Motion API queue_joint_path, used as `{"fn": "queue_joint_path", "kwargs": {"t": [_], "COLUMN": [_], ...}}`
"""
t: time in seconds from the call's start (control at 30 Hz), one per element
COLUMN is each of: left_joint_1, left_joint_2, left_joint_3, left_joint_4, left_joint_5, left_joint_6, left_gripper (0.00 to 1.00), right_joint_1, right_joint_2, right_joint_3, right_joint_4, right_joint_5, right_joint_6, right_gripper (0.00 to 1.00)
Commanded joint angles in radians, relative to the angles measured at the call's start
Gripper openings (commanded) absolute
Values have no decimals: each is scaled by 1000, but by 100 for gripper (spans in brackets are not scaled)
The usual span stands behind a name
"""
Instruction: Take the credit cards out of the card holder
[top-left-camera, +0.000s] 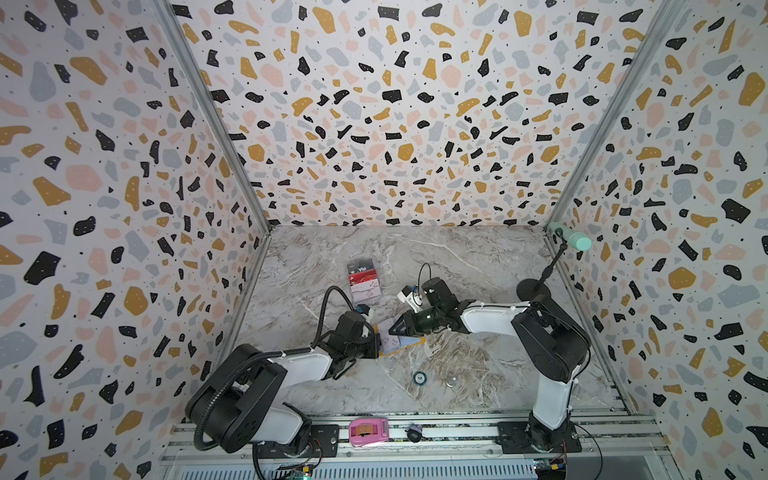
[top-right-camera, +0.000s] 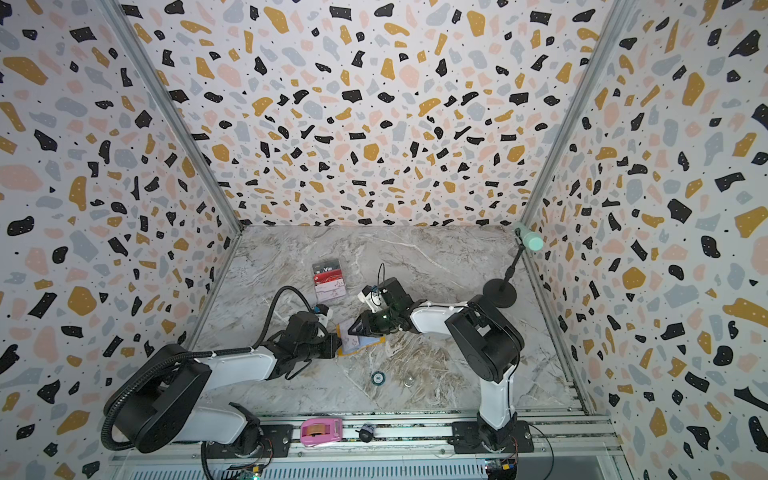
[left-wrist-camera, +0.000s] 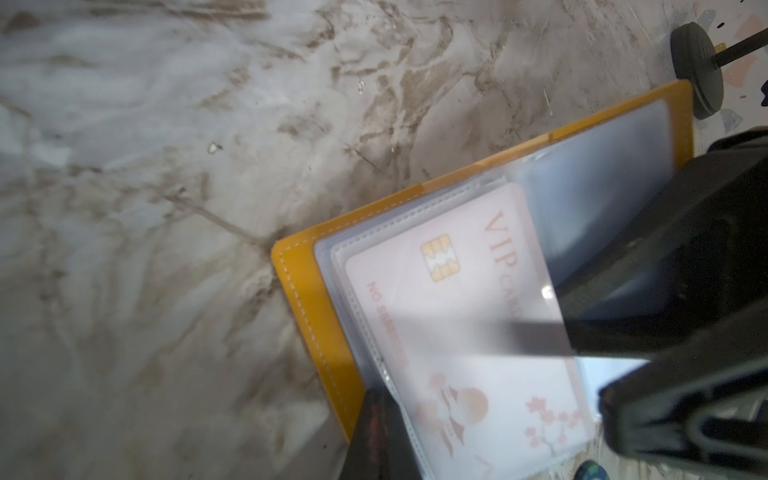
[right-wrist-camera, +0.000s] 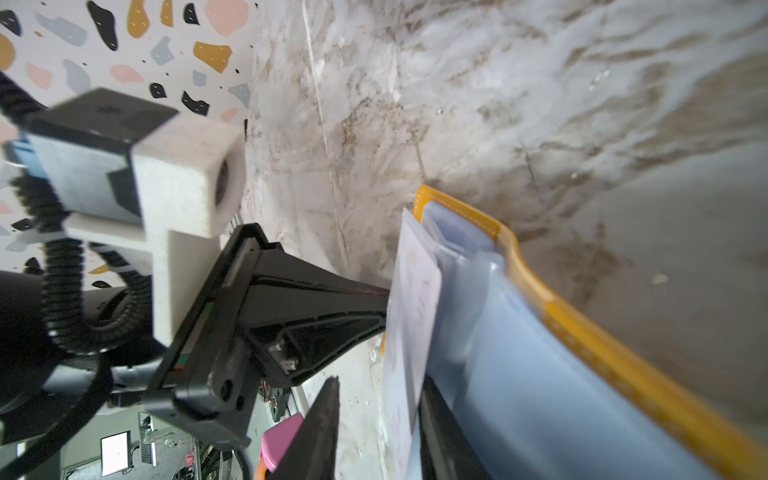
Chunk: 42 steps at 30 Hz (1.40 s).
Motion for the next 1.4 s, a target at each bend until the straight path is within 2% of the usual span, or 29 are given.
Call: {"fn": "queue_joint_path", "kwargs": {"t": [0.0, 0.27, 0.5, 0.7, 0.93, 1.37], "left_joint_1": [-5, -5, -5, -5, -5, -5], "left_joint_2": [26, 31, 33, 34, 37, 38], "left_joint_3": [-8, -6, -6, -6, -5, 5], "left_joint_4": [-77, -78, -80, -85, -83, -91], "left_joint_5": [-1, -2, -4, -4, -6, -4], "left_joint_6": [18, 19, 20, 22, 21, 23], "left_gripper": [0, 0, 0, 0, 0, 0], "right_joint_1": [14, -7, -11, -26, -27, 0], "right_joint_2": [-24, -41, -30, -32, -5, 68], "right_joint_3": [50, 73, 46, 31, 22, 59], "right_joint_4": [-121, -191, -96, -57, 4, -11], "right_joint_5": [56, 66, -34, -72, -150, -124], "right_joint_6": [-94, -144, -99, -79, -52, -58], "right_gripper": [33, 33, 33, 33, 29, 29]}}
